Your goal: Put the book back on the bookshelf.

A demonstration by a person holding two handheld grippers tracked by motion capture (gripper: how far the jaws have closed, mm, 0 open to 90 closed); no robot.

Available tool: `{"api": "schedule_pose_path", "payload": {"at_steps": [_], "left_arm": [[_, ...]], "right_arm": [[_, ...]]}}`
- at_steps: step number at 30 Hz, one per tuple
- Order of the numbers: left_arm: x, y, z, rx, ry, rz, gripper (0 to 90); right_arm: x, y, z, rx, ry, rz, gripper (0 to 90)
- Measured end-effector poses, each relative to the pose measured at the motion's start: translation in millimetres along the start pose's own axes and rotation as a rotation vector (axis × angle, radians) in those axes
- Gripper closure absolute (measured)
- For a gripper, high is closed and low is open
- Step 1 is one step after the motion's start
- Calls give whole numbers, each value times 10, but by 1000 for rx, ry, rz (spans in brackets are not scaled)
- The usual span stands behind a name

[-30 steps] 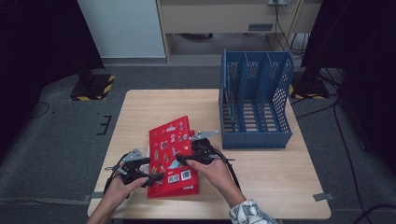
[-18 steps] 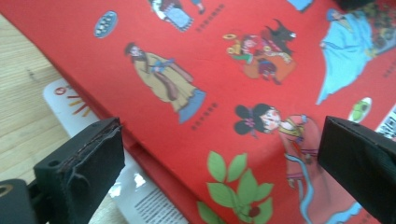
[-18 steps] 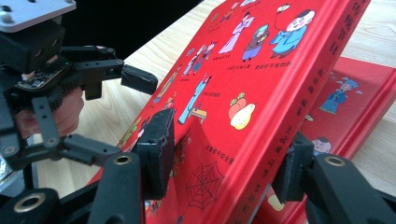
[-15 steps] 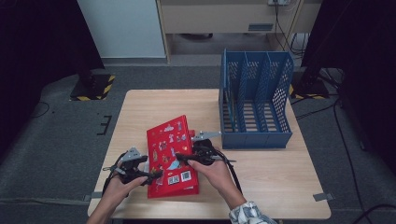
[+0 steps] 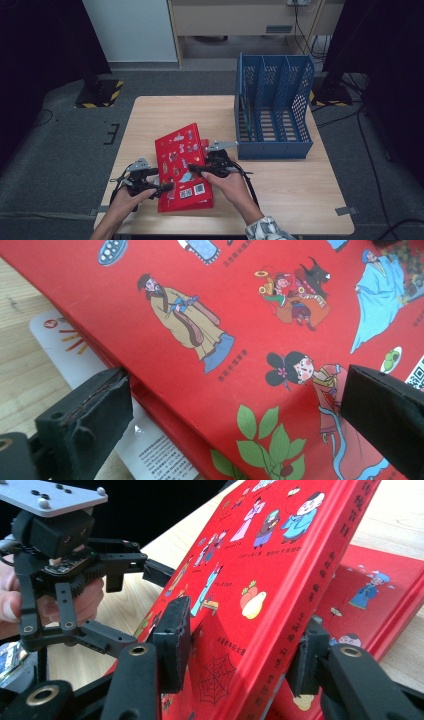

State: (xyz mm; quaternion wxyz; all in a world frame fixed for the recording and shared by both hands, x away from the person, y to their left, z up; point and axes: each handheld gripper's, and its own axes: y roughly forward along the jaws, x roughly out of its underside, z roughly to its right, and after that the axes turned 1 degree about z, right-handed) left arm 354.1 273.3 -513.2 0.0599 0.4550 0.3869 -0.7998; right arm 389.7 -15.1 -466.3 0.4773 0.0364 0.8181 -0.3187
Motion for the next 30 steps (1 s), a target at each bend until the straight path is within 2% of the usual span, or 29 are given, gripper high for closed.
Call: {"api": "schedule_pose_path", "payload": {"at_steps": [6,7,10,18,22,24,27,30], "left_arm": [[-5,1,-32,9,-1,17,0],[-8,-3,-44,6,-13,24,0],[-10,-12,-84,32,-37,27,0],[-22,-7,-94,63,-57,26,5],[-43,-20,-111,59,-73,15,26],[-55,-35,-116,60,-80,30,34],[-76,-80,-124,41,-68,57,86],[-86,-93,-125,31,-55,52,111]], "right_arm": [[-9,-16,15,-17,23,14,555],[-12,-15,19,-18,20,17,556],[-22,-23,13,-35,24,32,581],[-65,-19,-3,-49,-3,16,574],[-99,15,-15,-30,-47,-33,499],[-132,35,-12,-17,-63,-63,450],[-162,49,7,-12,-76,-90,412],[-162,63,19,-7,-82,-109,384]]}}
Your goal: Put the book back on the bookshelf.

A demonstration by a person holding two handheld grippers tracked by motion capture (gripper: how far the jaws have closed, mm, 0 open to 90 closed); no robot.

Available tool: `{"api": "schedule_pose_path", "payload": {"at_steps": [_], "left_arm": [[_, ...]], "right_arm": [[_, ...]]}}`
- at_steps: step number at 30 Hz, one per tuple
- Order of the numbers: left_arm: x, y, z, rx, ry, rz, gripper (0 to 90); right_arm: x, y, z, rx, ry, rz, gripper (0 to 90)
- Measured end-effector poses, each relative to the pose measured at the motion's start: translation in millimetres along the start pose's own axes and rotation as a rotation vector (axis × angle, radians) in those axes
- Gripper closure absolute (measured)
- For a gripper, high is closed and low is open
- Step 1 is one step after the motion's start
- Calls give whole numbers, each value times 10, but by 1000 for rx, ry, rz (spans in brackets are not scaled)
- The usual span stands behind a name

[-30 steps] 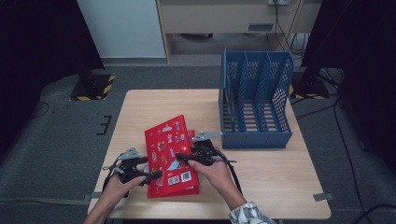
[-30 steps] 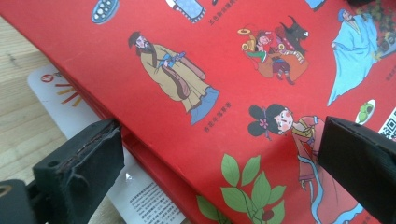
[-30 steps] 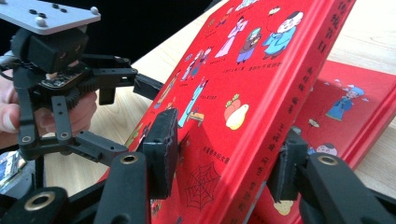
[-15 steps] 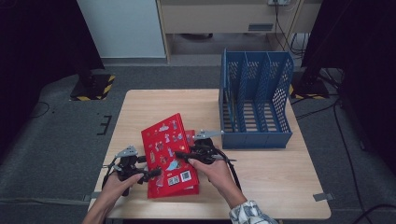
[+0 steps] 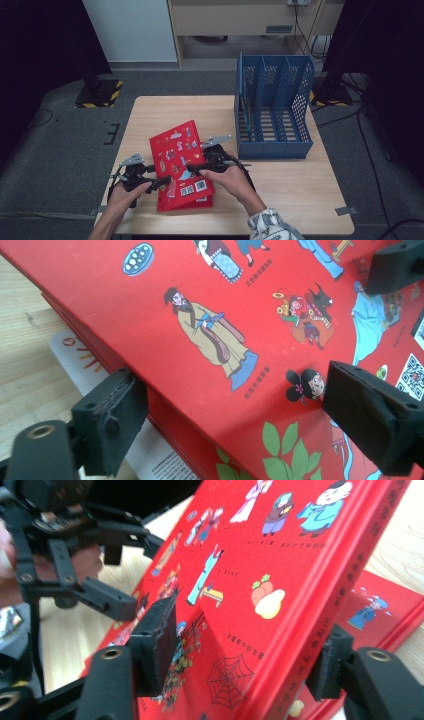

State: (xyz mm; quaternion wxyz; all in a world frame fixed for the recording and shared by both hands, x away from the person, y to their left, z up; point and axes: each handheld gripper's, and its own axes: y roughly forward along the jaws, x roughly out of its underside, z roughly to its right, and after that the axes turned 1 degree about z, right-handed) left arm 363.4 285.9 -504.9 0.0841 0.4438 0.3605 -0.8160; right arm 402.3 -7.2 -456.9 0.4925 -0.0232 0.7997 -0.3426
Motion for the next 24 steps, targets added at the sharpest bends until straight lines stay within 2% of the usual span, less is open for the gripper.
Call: {"api": "schedule_pose_path", "payload": {"at_steps": [5,9,21,24], "left_arm": [[-43,-54,18,-30,30,12,168],[-89,-111,6,-49,29,48,242],[-333,-269,41,-133,93,95,394],[-411,-290,70,-146,126,94,411]], "right_arm": [[20,26,22,13,7,-8,345],[18,27,34,15,18,4,347],[-110,10,24,36,-26,39,376],[-121,15,34,40,-31,48,383]]}}
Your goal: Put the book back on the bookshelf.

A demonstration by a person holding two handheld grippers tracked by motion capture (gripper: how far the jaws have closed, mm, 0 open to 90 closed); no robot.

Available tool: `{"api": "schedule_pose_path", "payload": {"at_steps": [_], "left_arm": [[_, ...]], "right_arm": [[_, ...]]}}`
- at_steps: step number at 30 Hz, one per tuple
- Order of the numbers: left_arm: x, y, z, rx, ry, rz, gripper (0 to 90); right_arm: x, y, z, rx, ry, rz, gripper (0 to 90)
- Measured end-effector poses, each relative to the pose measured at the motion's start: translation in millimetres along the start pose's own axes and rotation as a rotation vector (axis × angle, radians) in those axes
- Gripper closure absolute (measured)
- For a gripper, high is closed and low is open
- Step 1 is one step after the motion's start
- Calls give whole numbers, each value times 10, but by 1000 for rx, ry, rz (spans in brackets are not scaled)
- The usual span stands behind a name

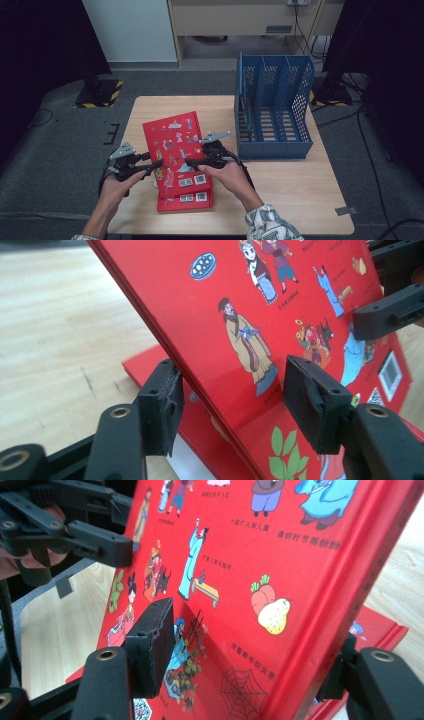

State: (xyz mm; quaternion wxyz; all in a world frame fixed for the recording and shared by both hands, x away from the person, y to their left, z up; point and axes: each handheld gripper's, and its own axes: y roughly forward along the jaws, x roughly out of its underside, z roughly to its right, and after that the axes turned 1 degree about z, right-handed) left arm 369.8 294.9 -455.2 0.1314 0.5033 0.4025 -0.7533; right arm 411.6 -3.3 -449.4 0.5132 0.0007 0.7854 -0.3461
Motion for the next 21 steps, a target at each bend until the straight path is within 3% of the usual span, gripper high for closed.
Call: {"api": "schedule_pose_path", "payload": {"at_steps": [6,9,21], "left_arm": [[-140,-50,21,-5,28,33,470],[-168,-36,27,-29,53,16,472],[-274,-47,24,-80,65,31,481]], "right_arm": [[-19,8,14,18,-16,12,410],[-30,13,20,29,-22,20,411],[-102,54,12,78,-59,45,412]]}}
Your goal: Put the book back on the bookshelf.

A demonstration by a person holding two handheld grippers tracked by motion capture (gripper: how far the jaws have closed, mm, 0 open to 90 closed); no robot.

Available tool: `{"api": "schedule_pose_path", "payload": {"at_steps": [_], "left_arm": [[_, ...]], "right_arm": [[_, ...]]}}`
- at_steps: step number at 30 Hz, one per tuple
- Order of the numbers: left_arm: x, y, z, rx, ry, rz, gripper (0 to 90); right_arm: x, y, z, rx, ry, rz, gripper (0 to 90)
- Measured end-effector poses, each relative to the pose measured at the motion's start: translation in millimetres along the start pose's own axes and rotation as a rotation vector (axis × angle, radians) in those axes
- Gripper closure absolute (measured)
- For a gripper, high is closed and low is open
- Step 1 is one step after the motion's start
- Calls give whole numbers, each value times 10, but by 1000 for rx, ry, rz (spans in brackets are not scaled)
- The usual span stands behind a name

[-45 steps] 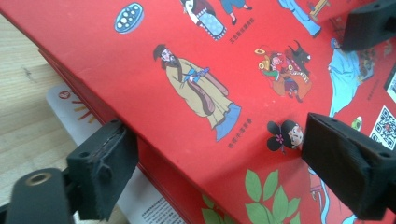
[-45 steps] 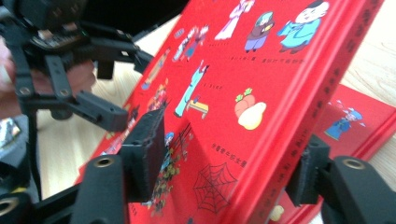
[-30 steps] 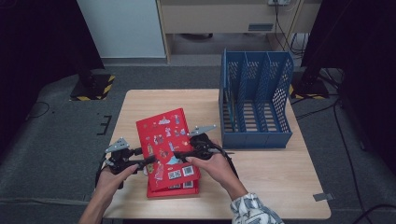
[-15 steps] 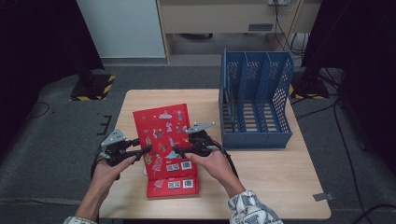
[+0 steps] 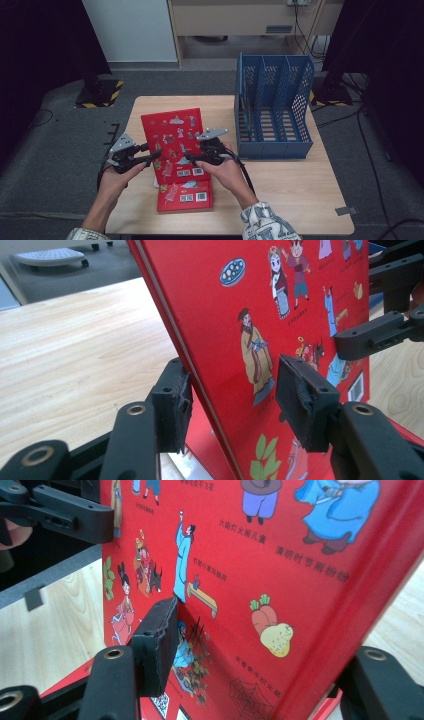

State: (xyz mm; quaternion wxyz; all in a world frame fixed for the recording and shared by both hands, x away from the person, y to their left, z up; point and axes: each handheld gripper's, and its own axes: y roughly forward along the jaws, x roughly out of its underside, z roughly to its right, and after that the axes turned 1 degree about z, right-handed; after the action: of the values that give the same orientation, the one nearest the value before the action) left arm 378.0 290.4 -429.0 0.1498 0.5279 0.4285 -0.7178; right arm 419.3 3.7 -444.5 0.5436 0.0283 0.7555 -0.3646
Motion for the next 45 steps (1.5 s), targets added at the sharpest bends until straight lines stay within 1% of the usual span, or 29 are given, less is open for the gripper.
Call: {"api": "schedule_pose_path", "payload": {"at_steps": [4,8,14,16,18,19,21,23,26,30,33,38,42,45], "left_arm": [[-38,-9,-5,-15,13,0,485],[-52,-21,-5,-28,5,10,483],[-96,-23,1,-39,4,23,482],[-119,-23,8,-45,23,19,479],[-128,-30,18,-43,31,17,480],[-128,-32,24,-45,36,15,480],[-122,-34,39,-47,45,17,478],[-113,-40,54,-45,45,23,470],[-104,-52,81,-47,56,25,464],[-101,-47,105,-55,61,27,454],[-102,-36,115,-54,59,27,437],[-95,-16,130,-60,72,24,405],[-78,0,136,-63,66,34,395],[-69,14,138,-62,63,41,382]], "right_arm": [[-31,-1,-20,22,-29,14,414],[-53,-1,-50,43,-55,27,417],[-54,18,-51,52,-58,36,419],[-55,23,-56,64,-66,40,421],[-52,16,-72,69,-65,39,423],[-49,8,-78,72,-74,40,425],[-48,-17,-94,70,-76,43,435],[-55,-59,-121,72,-76,65,448],[-71,-123,-154,67,-81,88,470],[-92,-186,-193,57,-96,96,478],[-96,-208,-207,53,-95,100,477],[-104,-234,-224,40,-91,107,484],[-116,-281,-233,27,-86,128,508],[-111,-315,-261,16,-94,124,515]]}}
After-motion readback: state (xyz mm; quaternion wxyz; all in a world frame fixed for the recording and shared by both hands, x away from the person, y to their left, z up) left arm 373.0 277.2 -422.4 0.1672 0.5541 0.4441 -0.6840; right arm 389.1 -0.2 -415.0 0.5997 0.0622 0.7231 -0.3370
